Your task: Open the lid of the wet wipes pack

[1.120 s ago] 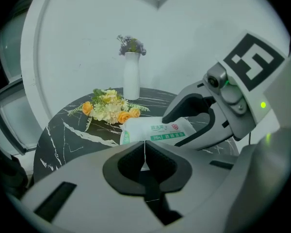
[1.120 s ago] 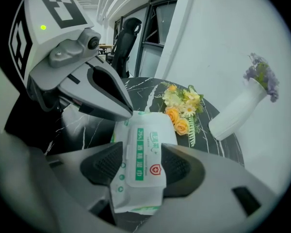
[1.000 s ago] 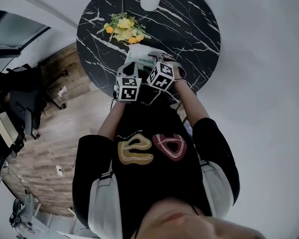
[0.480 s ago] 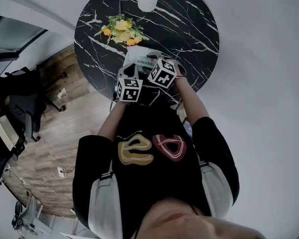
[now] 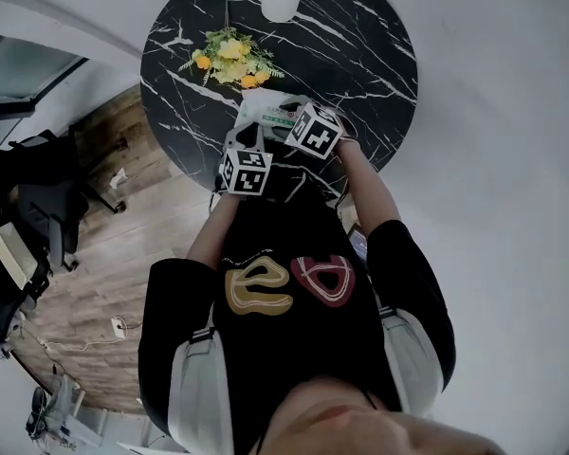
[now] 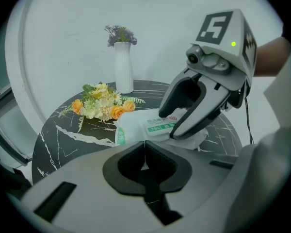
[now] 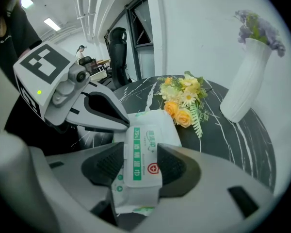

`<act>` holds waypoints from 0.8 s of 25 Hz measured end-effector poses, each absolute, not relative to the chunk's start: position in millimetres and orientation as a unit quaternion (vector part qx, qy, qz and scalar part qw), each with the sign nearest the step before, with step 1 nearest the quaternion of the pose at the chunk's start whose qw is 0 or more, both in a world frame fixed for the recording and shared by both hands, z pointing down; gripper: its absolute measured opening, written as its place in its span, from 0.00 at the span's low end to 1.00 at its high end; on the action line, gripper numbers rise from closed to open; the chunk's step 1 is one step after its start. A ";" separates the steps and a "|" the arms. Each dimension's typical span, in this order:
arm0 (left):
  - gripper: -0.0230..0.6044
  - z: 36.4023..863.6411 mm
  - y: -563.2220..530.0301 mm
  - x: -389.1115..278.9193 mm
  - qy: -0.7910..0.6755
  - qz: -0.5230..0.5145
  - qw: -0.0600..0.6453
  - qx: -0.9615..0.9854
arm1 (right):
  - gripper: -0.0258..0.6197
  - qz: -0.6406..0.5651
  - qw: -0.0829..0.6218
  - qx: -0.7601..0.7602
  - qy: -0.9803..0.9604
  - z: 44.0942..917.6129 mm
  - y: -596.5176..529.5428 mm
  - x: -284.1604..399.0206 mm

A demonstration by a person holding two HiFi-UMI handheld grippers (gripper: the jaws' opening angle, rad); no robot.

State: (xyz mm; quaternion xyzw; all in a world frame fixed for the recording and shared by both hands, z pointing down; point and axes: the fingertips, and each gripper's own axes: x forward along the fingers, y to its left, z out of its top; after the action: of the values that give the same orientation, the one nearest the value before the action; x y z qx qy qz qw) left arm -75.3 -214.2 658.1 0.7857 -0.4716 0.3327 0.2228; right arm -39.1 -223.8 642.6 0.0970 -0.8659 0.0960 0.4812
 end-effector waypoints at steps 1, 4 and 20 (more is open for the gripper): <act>0.07 658.1 -214.2 -75.3 -0.471 0.333 0.223 0.786 | 0.38 0.096 0.481 0.097 -0.866 642.2 -224.0 -39.2; 0.07 657.9 -214.0 -75.2 -0.469 0.331 0.226 0.787 | 0.38 0.093 0.481 0.101 -0.866 641.4 -222.9 -39.0; 0.07 656.7 -213.1 -76.3 -0.464 0.325 0.224 0.793 | 0.15 0.044 0.486 0.104 -0.867 619.6 -212.5 -42.9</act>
State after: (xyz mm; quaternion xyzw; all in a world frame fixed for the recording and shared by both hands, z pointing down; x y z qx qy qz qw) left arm -76.3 -213.1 656.7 0.7930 -0.4638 0.3251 0.2244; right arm -42.9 -212.5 619.6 0.1039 -0.8666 0.0438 0.4861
